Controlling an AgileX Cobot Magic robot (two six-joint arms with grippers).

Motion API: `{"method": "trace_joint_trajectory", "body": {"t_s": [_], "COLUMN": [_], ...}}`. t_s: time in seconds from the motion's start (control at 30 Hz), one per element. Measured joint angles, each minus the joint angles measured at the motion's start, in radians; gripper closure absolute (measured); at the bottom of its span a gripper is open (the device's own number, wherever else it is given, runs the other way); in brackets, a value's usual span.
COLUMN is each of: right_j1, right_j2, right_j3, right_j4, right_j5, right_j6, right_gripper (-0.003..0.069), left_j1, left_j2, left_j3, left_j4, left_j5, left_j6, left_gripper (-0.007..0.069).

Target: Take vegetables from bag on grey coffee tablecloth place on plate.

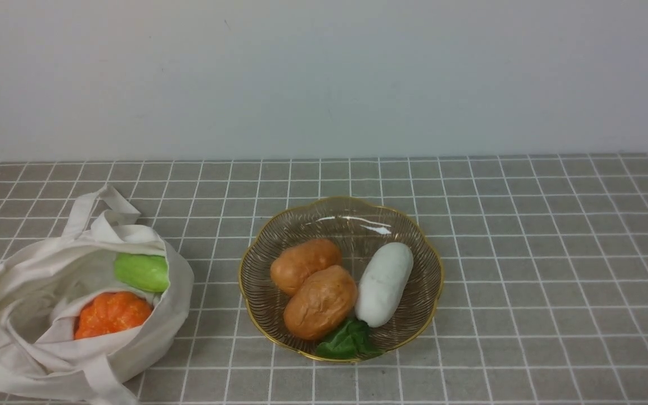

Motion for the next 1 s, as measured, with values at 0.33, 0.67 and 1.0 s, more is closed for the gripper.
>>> {"method": "trace_joint_trajectory", "body": {"t_s": [0.33,0.67,1.0], "right_j1": [0.000,0.000,0.000], "right_j2": [0.000,0.000,0.000], "right_j3": [0.000,0.000,0.000], "right_j4": [0.000,0.000,0.000], "right_j5": [0.000,0.000,0.000], "right_j6": [0.000,0.000,0.000], "right_gripper": [0.0673,0.0673,0.0673], "left_j1": [0.035,0.099,0.082], "left_j2": [0.000,0.000,0.000], "left_j3": [0.182,0.183,0.185], "left_j4": [-0.009,0.007,0.007], "left_j5": [-0.167,-0.146,-0.110], "left_j6": [-0.004,-0.037,-0.037], "left_gripper": [0.0629,0.0629,0.0629]}}
